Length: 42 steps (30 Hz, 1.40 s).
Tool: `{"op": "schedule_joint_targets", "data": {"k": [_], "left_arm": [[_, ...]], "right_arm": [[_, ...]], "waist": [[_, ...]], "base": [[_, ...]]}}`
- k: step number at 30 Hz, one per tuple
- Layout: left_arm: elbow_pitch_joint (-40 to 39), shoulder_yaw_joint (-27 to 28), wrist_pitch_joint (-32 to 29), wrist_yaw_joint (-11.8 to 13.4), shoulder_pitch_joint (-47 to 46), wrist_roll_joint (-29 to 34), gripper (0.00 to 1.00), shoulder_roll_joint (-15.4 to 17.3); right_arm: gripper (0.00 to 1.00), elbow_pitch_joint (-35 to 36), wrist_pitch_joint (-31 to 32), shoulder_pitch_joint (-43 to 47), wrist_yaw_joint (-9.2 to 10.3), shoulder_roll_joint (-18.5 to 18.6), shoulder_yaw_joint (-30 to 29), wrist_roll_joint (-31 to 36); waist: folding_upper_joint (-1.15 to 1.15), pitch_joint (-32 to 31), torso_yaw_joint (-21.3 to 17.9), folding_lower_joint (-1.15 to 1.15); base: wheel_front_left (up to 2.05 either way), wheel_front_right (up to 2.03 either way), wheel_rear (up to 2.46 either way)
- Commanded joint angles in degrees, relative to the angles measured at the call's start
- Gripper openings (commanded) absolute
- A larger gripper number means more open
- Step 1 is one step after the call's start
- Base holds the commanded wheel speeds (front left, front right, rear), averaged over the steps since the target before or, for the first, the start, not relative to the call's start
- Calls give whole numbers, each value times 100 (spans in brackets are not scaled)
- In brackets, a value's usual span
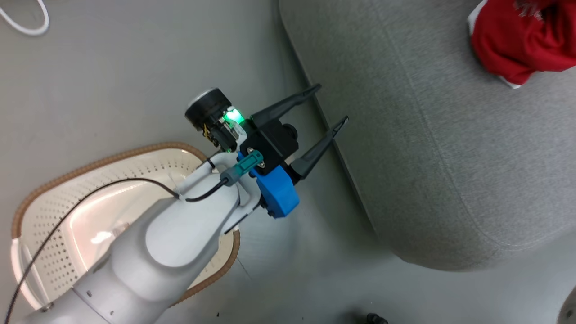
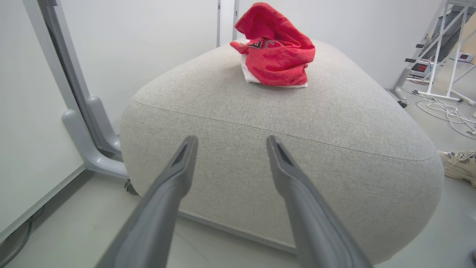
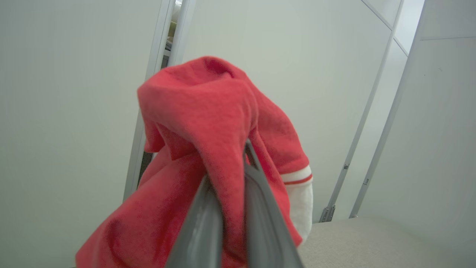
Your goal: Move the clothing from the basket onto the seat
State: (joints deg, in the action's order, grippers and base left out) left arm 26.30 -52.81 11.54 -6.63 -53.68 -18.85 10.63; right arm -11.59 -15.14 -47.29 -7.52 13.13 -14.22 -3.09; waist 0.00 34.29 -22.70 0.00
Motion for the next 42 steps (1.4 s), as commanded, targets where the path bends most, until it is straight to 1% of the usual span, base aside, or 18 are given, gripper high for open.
{"op": "schedule_joint_targets", "data": {"k": [1,7,12,13,18,24,30,31,32,37,42], "left_arm": [[-109,29,-66,38,-165,42,100,107],[-447,77,-256,87,-420,147,100,365],[-684,78,-379,100,-532,191,100,513],[-684,78,-379,100,-532,191,100,513],[-821,69,-426,147,-573,193,100,564],[-855,36,-399,173,-544,151,100,579],[-807,2,-365,200,-459,114,100,595],[-799,1,-354,204,-438,101,100,597],[-784,-5,-334,204,-419,86,100,593],[-687,-37,-215,229,-305,22,100,516],[-506,-36,-17,258,-149,-85,100,412]], "right_arm": [[0,1,0,-277,5,175,-240,-56],[0,-355,0,-717,5,691,-949,-148],[0,-931,1,-851,6,921,-1299,-202],[0,-931,1,-851,6,921,-1299,-202],[0,-1501,1,-739,6,796,-1369,-36],[0,-2094,1,-602,6,601,-1426,111],[0,-2233,1,-455,6,535,-1466,137],[27,-2216,1,-430,6,531,-1475,140],[100,-2192,1,-394,6,524,-1476,151],[100,-1954,1,-66,6,482,-1423,173],[100,-1594,1,396,6,471,-1242,205]], "waist": [[0,472,98,0],[0,1066,139,0],[0,1369,200,0],[0,1369,200,0],[0,1491,258,0],[0,1478,305,0],[0,1354,318,0],[0,1320,311,0],[0,1281,308,0],[0,993,328,0],[0,536,409,0]], "base": [[0,0,0],[0,0,0],[0,0,0],[0,0,0],[0,0,0],[0,0,0],[0,0,0],[0,0,0],[0,0,0],[0,0,0],[0,0,0]]}}
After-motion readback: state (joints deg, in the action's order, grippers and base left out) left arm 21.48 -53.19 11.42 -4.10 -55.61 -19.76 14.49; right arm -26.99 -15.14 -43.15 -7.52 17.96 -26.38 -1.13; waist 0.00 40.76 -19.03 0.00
